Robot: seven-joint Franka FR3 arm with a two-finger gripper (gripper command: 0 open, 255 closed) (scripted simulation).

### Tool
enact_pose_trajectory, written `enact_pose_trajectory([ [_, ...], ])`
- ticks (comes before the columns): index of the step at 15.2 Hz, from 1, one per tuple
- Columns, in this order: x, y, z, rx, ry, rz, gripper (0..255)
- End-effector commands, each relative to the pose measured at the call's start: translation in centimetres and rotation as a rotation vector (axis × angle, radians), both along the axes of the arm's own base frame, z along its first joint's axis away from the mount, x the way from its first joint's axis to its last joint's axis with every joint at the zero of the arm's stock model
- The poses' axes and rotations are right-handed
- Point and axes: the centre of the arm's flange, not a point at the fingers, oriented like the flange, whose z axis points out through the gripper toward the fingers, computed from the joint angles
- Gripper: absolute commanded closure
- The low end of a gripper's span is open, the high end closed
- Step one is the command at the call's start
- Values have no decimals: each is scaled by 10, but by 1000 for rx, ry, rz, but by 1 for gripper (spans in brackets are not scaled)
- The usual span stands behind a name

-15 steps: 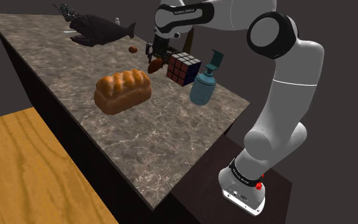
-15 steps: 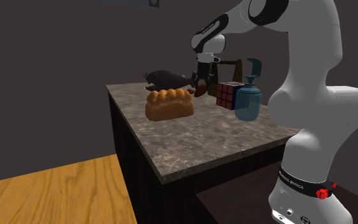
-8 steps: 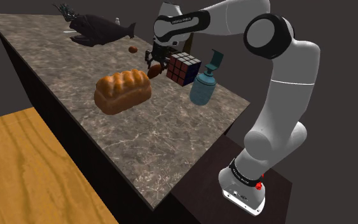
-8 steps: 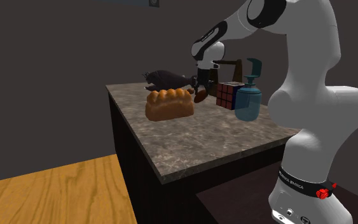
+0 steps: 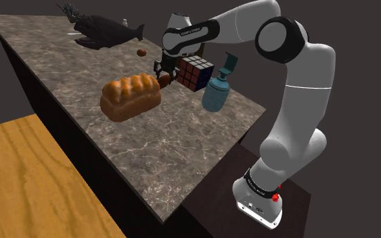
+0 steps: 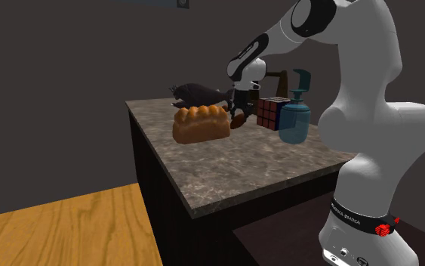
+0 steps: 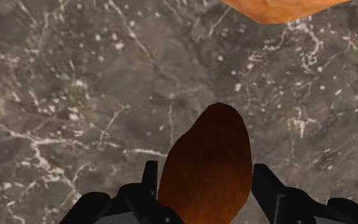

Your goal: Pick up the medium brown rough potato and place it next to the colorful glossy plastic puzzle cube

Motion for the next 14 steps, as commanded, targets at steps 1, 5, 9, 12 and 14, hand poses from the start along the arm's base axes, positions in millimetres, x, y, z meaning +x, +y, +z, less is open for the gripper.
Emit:
enact_pose_trajectory([
  [1, -1, 1, -6, 2, 5, 2, 255],
  [5, 0, 1, -6, 2, 5, 2, 255],
  [9, -3, 2, -7, 2, 6, 2, 0],
  [12, -3, 2, -8, 2, 6, 2, 0],
  [14, -2, 1, 7, 2, 5, 2, 0],
])
